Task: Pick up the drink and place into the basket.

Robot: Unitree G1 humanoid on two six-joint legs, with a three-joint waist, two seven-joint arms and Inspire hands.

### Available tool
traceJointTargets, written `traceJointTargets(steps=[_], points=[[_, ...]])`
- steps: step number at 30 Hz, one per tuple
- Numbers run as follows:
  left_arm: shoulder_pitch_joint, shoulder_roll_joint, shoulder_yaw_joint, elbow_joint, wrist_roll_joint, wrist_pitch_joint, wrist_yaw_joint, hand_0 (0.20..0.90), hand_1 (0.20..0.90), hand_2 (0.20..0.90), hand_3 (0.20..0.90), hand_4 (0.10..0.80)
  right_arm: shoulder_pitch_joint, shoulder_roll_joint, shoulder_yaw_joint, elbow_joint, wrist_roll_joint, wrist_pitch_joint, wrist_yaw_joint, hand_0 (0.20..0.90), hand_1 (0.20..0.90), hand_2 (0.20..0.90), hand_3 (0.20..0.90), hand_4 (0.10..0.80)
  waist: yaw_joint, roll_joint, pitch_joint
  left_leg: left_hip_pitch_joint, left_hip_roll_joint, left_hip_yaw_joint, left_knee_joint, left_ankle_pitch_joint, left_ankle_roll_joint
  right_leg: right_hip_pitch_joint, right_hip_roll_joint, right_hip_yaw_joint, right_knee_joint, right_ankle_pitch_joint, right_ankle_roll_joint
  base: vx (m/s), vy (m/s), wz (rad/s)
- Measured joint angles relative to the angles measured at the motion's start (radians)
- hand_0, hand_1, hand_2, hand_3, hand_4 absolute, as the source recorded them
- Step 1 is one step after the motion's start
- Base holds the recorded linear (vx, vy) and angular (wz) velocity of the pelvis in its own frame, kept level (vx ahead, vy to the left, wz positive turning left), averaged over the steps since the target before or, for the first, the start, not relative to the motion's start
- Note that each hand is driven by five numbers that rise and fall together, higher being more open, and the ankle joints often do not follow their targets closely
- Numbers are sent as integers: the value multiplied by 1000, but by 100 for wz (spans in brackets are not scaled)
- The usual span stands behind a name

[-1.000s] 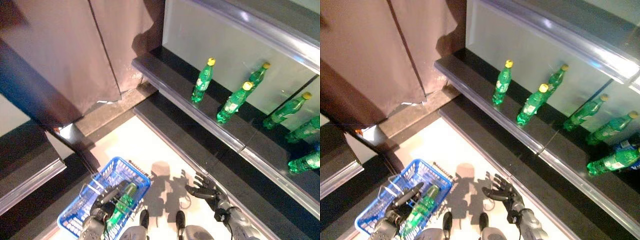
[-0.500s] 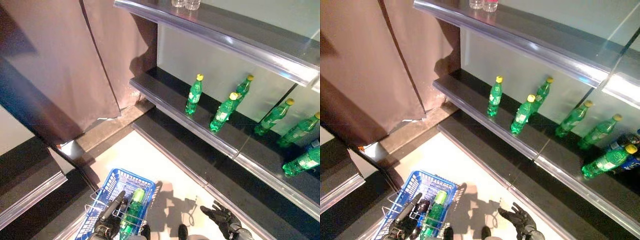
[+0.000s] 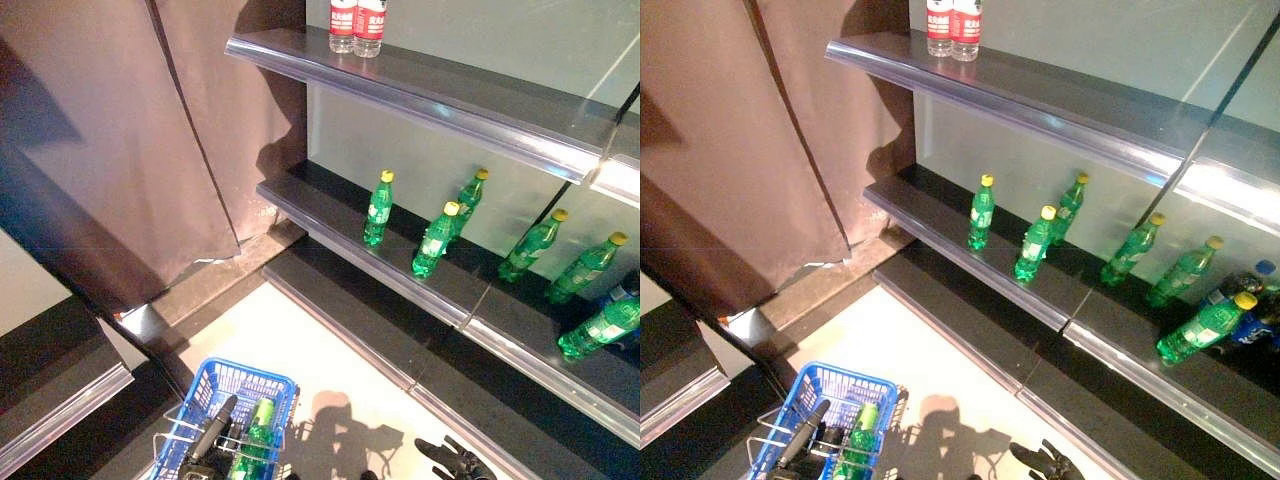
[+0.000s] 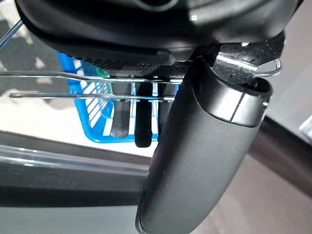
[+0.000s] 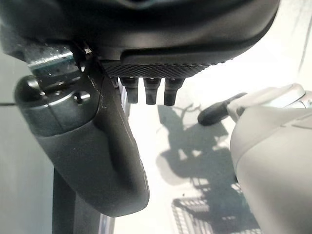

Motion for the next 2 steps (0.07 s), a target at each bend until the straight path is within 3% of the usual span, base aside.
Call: traceJointTargets(steps=[2], points=[[7,0,1,0,0,-2,0,300,300,300,200,100,1,0,0,0,-1,0,-6,900,900,900,900,800,0,0,-1,0,1,0,0,0,0,0,1,0,0,0,0,0,0,0]])
